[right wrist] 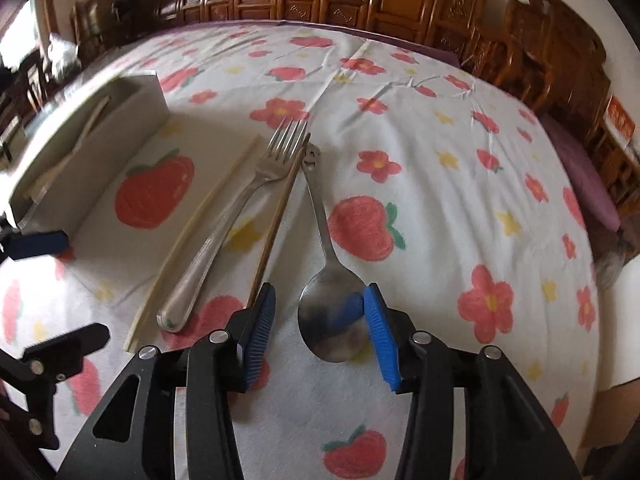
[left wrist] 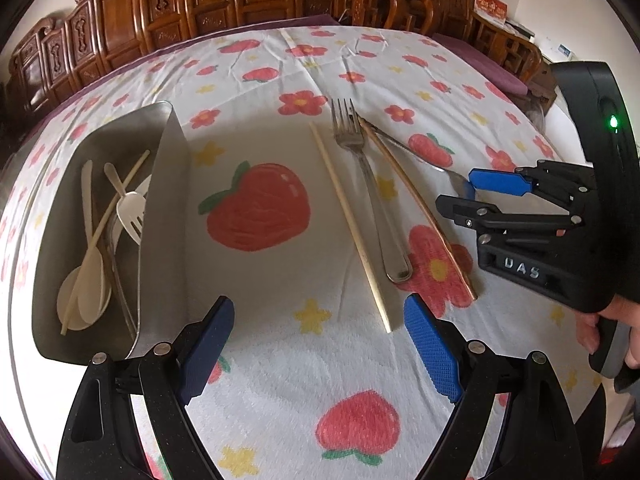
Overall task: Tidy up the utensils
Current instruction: 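Grasp the metal spoon with the right gripper while the left grasps a chopstick, then lower the chopstick into the tray and open the left gripper while the right carries the spoon, then lower the metal spoon into the tray and open the right gripper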
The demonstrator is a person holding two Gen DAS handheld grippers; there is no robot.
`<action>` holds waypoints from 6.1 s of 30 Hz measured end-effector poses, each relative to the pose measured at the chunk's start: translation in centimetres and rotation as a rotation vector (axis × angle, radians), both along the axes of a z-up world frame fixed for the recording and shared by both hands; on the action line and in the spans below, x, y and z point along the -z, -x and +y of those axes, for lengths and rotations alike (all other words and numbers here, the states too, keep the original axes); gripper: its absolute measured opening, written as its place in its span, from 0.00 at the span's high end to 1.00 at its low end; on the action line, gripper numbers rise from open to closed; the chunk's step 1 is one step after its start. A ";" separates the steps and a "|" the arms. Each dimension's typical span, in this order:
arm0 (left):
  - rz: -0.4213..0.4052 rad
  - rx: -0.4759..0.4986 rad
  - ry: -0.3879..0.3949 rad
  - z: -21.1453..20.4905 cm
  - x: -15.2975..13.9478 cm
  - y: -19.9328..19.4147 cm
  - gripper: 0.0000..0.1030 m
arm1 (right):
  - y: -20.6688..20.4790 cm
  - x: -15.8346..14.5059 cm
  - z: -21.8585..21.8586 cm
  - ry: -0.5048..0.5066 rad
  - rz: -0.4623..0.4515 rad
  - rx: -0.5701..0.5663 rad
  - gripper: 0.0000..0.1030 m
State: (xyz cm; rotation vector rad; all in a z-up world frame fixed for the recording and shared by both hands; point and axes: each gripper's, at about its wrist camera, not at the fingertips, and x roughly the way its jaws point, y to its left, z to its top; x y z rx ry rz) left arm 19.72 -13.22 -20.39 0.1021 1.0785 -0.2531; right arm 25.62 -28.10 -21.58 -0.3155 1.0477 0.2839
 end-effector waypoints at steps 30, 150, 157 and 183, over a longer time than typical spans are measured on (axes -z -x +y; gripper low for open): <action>0.009 -0.022 -0.034 -1.6 1.5 -2.2 0.95 | -1.6 -2.6 -6.1 -0.084 0.025 0.193 0.97; -0.179 -0.205 0.044 25.4 -7.9 4.1 0.59 | -0.9 -4.8 21.8 -0.222 0.083 0.237 0.96; -0.178 -0.196 0.045 25.2 -7.9 4.2 0.59 | -0.3 -5.2 22.7 -0.295 0.093 0.167 0.93; -0.201 -0.184 0.033 22.2 -8.8 4.5 0.29 | 5.7 -9.3 16.7 -0.253 -0.055 -0.036 0.88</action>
